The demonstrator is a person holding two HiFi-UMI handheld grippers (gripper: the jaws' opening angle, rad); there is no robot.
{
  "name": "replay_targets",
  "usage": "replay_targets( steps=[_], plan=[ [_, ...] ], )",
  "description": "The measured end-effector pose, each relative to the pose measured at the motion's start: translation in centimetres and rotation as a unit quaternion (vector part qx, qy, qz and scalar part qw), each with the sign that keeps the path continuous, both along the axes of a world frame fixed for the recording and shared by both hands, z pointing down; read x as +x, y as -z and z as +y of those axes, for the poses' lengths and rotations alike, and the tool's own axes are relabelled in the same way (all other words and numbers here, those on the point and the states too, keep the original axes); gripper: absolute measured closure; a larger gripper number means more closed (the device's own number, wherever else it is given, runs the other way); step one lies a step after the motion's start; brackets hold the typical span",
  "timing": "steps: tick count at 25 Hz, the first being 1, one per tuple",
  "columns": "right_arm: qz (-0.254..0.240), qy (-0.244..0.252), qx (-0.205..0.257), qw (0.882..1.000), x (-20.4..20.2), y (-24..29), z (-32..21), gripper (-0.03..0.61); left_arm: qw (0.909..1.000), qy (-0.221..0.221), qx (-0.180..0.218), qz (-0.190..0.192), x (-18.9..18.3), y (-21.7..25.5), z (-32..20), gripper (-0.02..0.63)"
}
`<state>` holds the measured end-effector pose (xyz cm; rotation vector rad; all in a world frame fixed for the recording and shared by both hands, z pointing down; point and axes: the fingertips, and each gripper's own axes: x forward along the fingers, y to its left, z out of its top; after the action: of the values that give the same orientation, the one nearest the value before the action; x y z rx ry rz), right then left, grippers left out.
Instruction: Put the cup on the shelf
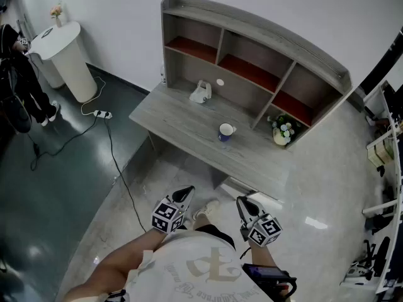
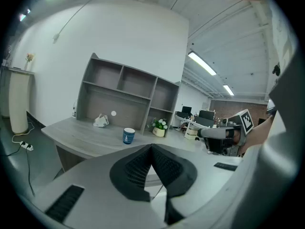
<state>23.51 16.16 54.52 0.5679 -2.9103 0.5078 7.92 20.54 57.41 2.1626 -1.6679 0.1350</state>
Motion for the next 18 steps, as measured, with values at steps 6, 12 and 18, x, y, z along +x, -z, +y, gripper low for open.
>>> replay_targets(
  steps=[6,12,18],
  plan=[
    [0.002,0.002,0.006,1.0,-0.4,0.1,0.3,0.577,1.0,-0.002,0.0,-0.001,-0.2,-0.1,0.6,0.612],
    [-0.004,0.002,0.006,1.0,-1.4,0.5,0.4,0.575,1.0,0.004,-0.006,0.001,-0.9,-0.3,1.3,0.612],
    [-0.004,0.003,0.0,1.0,-2.1,0.0,1.2,0.574,0.9998,0.014,-0.014,0.003,-1.8,-1.0,2.7,0.612]
  ],
)
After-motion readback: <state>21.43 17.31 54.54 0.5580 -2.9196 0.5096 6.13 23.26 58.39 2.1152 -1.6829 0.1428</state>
